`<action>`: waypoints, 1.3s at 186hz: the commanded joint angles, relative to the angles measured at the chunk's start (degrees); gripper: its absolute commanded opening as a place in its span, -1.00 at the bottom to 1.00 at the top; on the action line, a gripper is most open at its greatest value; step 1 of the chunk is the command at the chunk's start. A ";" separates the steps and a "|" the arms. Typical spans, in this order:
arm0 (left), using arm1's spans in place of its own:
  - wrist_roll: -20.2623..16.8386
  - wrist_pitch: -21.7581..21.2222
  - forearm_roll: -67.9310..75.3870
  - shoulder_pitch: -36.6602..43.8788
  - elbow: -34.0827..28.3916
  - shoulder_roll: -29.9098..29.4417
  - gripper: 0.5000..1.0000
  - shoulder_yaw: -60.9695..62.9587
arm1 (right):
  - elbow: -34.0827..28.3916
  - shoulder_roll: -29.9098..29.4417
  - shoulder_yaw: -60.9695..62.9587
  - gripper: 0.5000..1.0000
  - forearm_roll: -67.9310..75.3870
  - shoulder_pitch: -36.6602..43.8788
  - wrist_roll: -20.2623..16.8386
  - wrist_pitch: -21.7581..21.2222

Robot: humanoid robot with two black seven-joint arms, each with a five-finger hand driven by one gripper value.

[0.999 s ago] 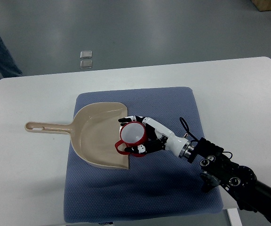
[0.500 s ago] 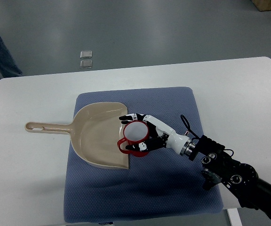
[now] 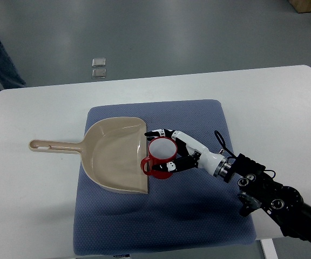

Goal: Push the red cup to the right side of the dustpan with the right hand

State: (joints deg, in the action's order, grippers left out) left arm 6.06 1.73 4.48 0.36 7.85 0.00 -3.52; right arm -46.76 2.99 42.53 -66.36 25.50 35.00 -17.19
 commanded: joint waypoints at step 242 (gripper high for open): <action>0.00 0.03 0.00 -0.01 -0.03 0.00 1.00 0.00 | -6.06 5.63 -0.08 0.56 0.18 -0.10 0.00 -1.80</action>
State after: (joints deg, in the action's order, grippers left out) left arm 6.06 1.72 4.48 0.36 7.86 0.00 -3.52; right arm -52.81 7.87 42.37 -66.32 24.92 35.00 -19.00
